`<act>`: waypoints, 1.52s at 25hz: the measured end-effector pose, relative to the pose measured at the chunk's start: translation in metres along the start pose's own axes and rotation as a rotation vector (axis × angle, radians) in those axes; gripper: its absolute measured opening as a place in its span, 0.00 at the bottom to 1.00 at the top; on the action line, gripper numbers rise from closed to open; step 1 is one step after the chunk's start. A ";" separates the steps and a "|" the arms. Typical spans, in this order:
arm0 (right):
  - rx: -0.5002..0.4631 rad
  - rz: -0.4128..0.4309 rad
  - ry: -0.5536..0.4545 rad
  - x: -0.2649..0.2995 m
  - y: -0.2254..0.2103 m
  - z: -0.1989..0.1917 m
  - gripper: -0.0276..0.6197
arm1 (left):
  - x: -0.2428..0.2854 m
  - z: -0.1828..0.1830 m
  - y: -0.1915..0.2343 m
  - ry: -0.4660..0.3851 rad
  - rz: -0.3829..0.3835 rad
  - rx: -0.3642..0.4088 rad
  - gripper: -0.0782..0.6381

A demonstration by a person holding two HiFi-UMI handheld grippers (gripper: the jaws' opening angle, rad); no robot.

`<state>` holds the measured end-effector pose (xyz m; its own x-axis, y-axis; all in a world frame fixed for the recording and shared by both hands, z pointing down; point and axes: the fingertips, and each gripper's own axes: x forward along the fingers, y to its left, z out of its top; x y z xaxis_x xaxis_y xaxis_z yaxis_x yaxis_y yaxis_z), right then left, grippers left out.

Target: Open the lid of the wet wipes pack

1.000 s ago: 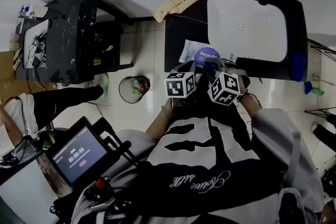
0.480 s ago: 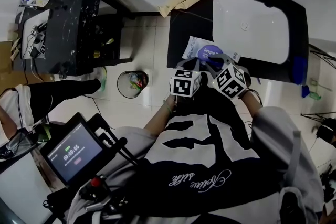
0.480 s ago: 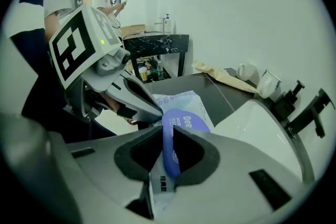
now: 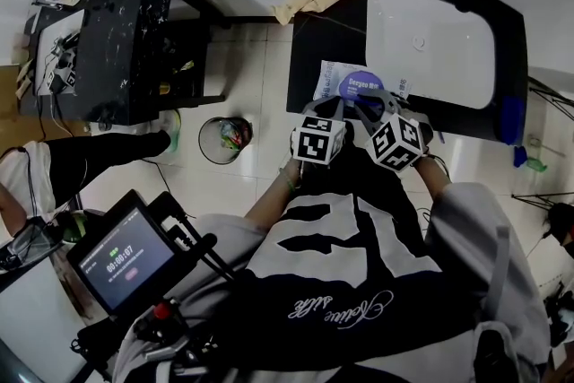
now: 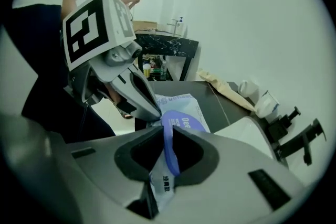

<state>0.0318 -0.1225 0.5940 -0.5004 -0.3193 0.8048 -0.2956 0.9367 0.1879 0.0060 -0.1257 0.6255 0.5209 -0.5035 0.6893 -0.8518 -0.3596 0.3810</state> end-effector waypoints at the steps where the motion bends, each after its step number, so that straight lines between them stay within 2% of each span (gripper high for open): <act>1: -0.024 -0.006 0.000 0.000 0.000 0.000 0.13 | 0.000 0.000 0.000 -0.003 0.002 0.007 0.11; 10: -0.197 -0.021 -0.008 0.001 0.000 0.002 0.13 | 0.001 -0.001 -0.002 -0.008 0.003 0.022 0.11; 15: -0.231 -0.022 -0.031 0.000 -0.001 0.006 0.13 | 0.001 0.000 -0.001 -0.013 0.011 0.031 0.11; 18: -0.214 -0.071 -0.116 -0.012 -0.012 0.025 0.08 | 0.002 0.001 -0.002 -0.016 0.012 0.036 0.11; 22: -0.134 -0.142 -0.178 -0.025 -0.043 0.054 0.08 | -0.003 0.002 0.000 -0.021 0.014 0.042 0.11; 30: -0.077 -0.218 -0.182 -0.033 -0.080 0.059 0.08 | -0.010 -0.005 -0.013 -0.025 0.003 0.053 0.11; 32: -0.057 -0.232 -0.174 -0.025 -0.095 0.058 0.04 | -0.009 -0.002 -0.010 -0.025 0.005 0.050 0.11; 38: 0.012 -0.227 -0.125 -0.001 -0.127 0.047 0.04 | -0.008 0.001 -0.009 -0.027 0.009 0.050 0.11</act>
<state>0.0314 -0.2478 0.5426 -0.5166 -0.5376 0.6664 -0.4214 0.8372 0.3487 0.0097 -0.1194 0.6161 0.5155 -0.5277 0.6752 -0.8527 -0.3940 0.3431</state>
